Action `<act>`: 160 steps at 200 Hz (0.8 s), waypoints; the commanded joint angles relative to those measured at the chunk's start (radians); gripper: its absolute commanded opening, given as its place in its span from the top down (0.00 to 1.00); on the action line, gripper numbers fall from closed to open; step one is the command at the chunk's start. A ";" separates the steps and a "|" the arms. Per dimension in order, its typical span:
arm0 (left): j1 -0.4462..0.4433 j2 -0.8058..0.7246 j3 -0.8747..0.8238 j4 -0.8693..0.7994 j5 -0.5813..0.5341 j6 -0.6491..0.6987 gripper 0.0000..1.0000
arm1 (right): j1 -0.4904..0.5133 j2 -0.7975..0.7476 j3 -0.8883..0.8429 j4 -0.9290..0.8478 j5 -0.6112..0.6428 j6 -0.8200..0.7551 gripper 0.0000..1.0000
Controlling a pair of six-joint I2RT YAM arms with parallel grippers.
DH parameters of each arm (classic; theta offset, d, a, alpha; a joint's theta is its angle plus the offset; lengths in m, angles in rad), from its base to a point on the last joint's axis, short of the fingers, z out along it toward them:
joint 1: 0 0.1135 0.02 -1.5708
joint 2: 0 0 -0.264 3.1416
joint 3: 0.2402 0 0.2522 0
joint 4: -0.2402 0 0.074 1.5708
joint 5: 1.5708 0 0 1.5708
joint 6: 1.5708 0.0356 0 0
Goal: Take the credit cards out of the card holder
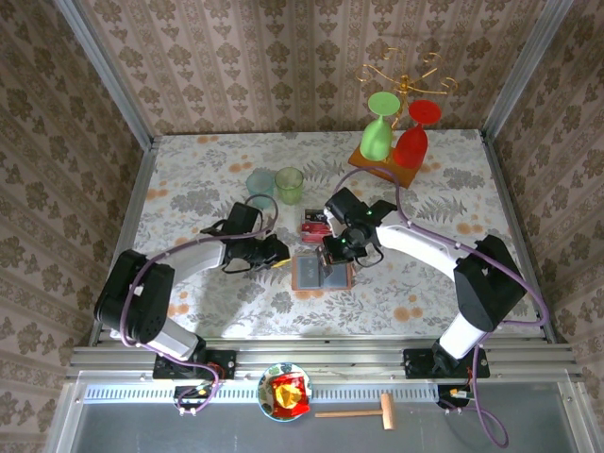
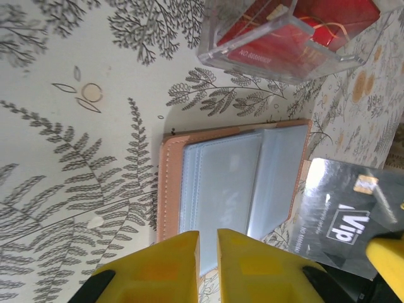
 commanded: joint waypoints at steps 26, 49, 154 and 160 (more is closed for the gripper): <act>0.033 -0.065 -0.041 0.016 0.012 0.023 0.85 | 0.006 0.051 0.127 -0.230 -0.020 -0.610 1.00; 0.059 -0.089 -0.057 0.020 0.011 0.025 0.84 | 0.001 0.094 0.206 -0.292 0.015 -0.775 1.00; 0.109 -0.131 -0.054 -0.032 -0.002 0.034 0.81 | -0.108 0.374 0.684 -0.574 0.109 -1.139 1.00; 0.112 -0.130 -0.052 -0.034 -0.003 0.030 0.81 | -0.115 0.392 0.716 -0.589 0.111 -1.151 1.00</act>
